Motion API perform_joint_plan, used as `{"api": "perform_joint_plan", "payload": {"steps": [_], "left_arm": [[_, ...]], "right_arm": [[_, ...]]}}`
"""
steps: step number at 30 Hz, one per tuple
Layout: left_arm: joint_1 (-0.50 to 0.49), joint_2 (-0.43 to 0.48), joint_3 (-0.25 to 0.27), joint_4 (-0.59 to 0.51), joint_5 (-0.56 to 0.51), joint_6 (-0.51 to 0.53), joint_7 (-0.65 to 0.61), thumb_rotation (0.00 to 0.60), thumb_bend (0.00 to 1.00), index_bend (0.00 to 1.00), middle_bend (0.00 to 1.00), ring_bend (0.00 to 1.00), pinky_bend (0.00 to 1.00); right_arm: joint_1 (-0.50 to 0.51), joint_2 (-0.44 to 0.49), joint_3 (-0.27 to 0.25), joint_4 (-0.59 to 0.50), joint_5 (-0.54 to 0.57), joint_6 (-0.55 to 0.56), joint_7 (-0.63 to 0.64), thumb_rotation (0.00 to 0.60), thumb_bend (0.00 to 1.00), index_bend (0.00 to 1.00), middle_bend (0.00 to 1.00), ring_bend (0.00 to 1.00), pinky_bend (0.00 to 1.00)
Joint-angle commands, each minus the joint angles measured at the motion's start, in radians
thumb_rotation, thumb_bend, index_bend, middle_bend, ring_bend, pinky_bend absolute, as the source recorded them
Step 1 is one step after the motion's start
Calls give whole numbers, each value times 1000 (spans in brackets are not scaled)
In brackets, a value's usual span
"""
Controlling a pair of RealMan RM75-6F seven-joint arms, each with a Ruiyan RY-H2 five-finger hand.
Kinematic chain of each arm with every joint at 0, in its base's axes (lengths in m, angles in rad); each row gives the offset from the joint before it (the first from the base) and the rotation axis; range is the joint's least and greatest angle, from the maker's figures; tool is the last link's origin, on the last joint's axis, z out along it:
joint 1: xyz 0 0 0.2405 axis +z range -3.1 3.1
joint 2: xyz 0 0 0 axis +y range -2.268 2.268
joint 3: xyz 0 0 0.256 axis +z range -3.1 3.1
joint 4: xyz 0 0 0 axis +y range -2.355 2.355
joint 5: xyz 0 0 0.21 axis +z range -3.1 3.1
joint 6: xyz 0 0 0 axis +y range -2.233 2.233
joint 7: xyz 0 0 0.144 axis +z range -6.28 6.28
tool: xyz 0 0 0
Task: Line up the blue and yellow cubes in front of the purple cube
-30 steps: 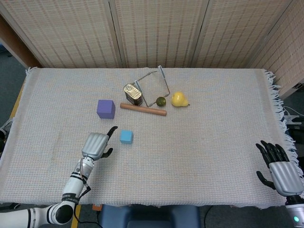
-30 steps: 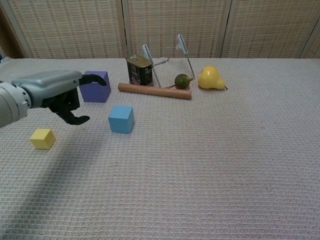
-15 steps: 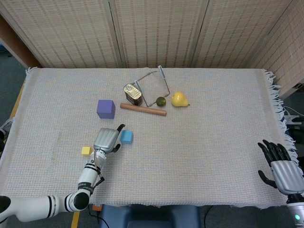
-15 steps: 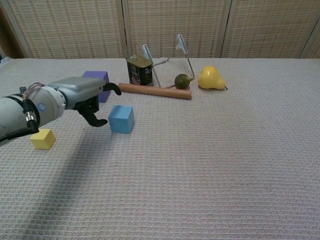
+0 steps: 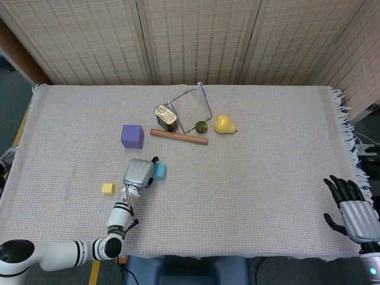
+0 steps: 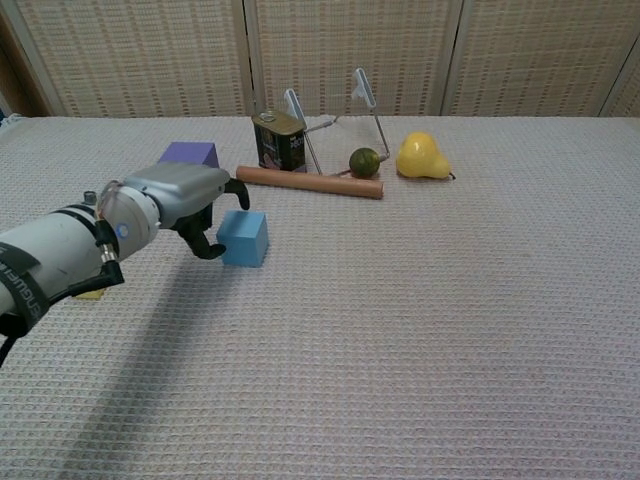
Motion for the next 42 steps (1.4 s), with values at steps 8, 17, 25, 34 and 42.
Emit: {"api": "perform_joint_plan", "payload": {"steps": [8, 17, 25, 34, 42], "left_arm": [[-1, -46, 9, 78, 77, 28, -75, 600, 358, 461, 1000, 1000, 1000], [48, 62, 10, 21, 108, 64, -110, 600, 358, 474, 1000, 1000, 1000], [59, 88, 11, 151, 71, -12, -154, 600, 358, 470, 1000, 1000, 1000], [55, 58, 9, 253, 111, -55, -234, 600, 360, 460, 1000, 1000, 1000], [52, 34, 9, 278, 132, -61, -249, 600, 357, 460, 1000, 1000, 1000]], "right_arm": [[1, 3, -2, -8, 6, -4, -10, 600, 101, 0, 0, 0, 0], [0, 4, -5, -11, 11, -9, -18, 600, 101, 0, 0, 0, 0], [3, 0, -12, -27, 6, -18, -39, 600, 101, 0, 0, 0, 0], [3, -6, -10, -32, 19, -23, -58, 600, 101, 0, 0, 0, 0], [2, -7, -8, -32, 31, -26, -63, 600, 101, 0, 0, 0, 0]]}}
